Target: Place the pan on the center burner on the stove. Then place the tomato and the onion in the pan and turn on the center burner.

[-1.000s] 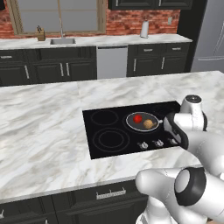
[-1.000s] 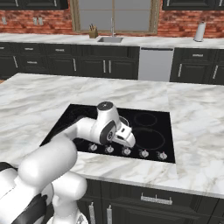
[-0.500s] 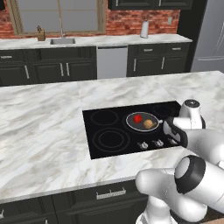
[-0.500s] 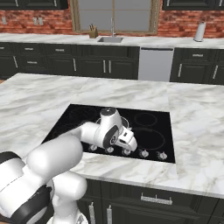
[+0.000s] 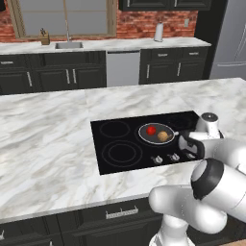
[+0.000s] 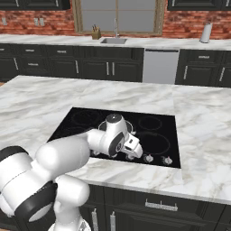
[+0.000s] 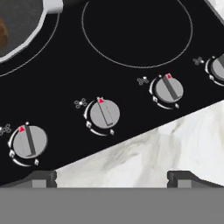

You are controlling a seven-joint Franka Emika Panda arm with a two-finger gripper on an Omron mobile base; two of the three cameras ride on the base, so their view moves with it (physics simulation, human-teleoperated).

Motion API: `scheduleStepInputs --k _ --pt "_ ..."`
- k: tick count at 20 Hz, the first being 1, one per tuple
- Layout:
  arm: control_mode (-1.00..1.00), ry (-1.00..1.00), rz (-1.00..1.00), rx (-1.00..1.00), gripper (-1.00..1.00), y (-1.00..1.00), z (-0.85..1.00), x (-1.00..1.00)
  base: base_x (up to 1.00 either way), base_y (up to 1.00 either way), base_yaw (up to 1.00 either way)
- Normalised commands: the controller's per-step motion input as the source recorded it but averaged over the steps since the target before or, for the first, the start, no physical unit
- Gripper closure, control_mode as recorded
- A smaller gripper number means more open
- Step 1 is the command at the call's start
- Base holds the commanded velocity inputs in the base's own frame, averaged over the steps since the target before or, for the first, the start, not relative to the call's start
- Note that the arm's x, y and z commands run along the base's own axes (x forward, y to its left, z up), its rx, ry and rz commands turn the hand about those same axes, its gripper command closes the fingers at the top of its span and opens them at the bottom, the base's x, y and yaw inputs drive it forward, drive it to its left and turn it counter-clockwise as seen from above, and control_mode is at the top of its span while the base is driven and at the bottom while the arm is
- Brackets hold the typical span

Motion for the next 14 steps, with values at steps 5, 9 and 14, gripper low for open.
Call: scheduleStepInputs --k 5,9,14 --pt "-1.0 0.0 -0.01 0.0 -1.0 0.0 -0.07 0.2 0.0 0.0 0.0" --pt "-1.0 0.0 0.0 0.01 -1.0 -0.07 0.0 0.12 0.0 0.0 0.0" --pt "-1.0 0.0 0.0 0.01 -1.0 -0.14 -0.02 0.07 0.0 0.0 0.0"
